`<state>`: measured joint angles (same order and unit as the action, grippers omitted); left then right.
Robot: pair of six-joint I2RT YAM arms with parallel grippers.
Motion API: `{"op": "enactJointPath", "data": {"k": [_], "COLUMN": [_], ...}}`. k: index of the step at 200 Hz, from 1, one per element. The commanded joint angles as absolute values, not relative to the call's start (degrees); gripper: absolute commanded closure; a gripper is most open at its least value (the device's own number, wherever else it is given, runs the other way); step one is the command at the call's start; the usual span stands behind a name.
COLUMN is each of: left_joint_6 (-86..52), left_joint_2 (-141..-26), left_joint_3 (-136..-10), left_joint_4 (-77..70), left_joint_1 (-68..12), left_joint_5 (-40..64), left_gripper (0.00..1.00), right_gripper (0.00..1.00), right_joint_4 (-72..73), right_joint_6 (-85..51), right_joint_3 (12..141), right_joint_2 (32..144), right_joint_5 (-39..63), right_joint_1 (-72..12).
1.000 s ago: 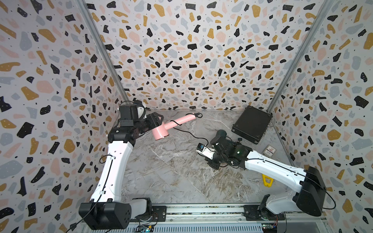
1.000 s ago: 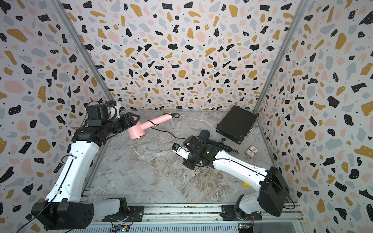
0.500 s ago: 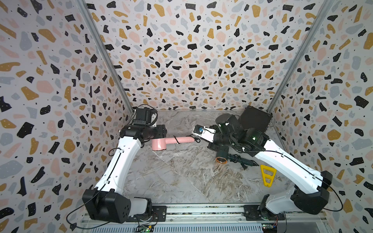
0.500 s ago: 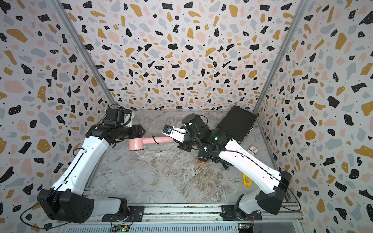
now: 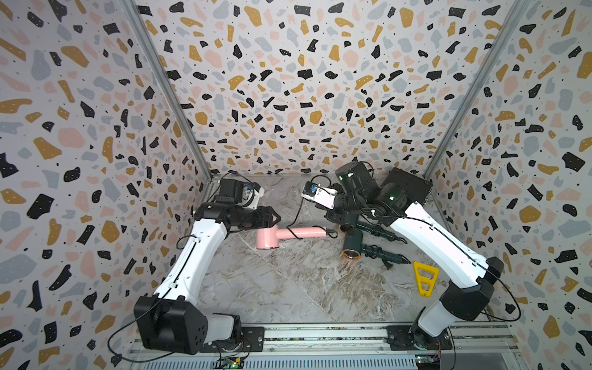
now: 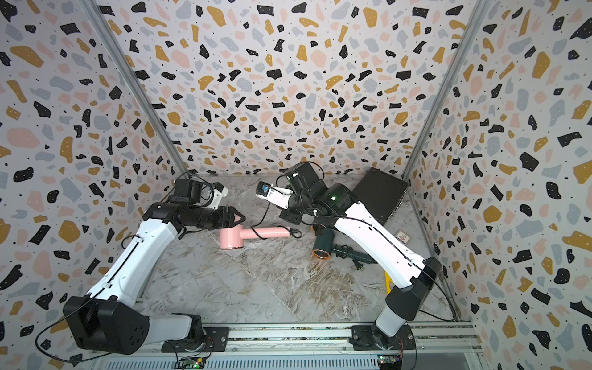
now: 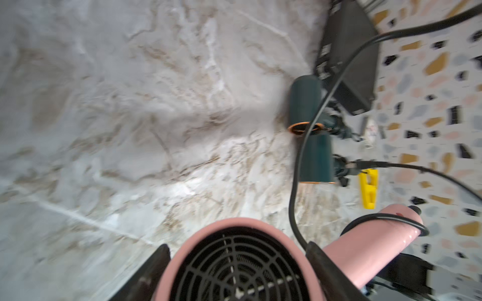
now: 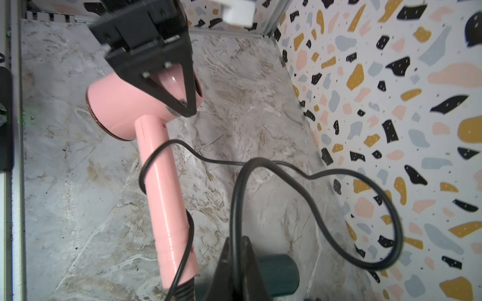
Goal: Wrap the cord around the hair dryer
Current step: Wrap the power cord around the hair dryer.
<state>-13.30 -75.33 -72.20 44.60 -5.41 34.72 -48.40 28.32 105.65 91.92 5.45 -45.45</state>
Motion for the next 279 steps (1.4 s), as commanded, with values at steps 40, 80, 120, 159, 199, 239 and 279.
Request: {"op": "enactJointPath", "data": {"k": [40,80,120,159,199,239,279], "left_joint_6": [-29.66,-31.24,-33.85,-34.74,-24.02,-13.21,-4.37], "left_joint_2": [-71.72,-74.81,-82.36,-88.19,-85.72,-83.13,-83.29], "left_joint_3": [-67.04,-69.39,-69.03,-68.81,-68.97,-72.0,-68.89], "left_joint_4": [21.68,23.52,18.16,14.61,23.82,37.63,43.49], "left_joint_1": [1.78,2.64,2.9,1.98,-1.02,-6.15,-9.05], "left_joint_5": [63.61,47.59,32.47,26.89,16.38,10.14,37.4], "left_gripper": [1.0,1.0,1.0,1.0,1.0,1.0,1.0], "right_gripper": [1.0,1.0,1.0,1.0,1.0,1.0,1.0], "right_joint_4": [-46.62,-50.91,-61.62,-63.97,-62.59,-62.58,-62.27], "right_joint_6": [22.88,19.25,20.89,24.08,28.98,33.37,31.99], "right_joint_3": [93.24,92.35,99.32,104.03,110.88,122.09,131.67], "right_joint_2": [81.89,81.35,85.49,87.51,89.55,95.75,103.0], "right_joint_5": [7.99,6.88,4.89,6.12,4.44,3.86,7.14], "right_joint_1": [-37.13,-40.83,-51.59,-58.71,-58.64,-56.08,-47.47]}}
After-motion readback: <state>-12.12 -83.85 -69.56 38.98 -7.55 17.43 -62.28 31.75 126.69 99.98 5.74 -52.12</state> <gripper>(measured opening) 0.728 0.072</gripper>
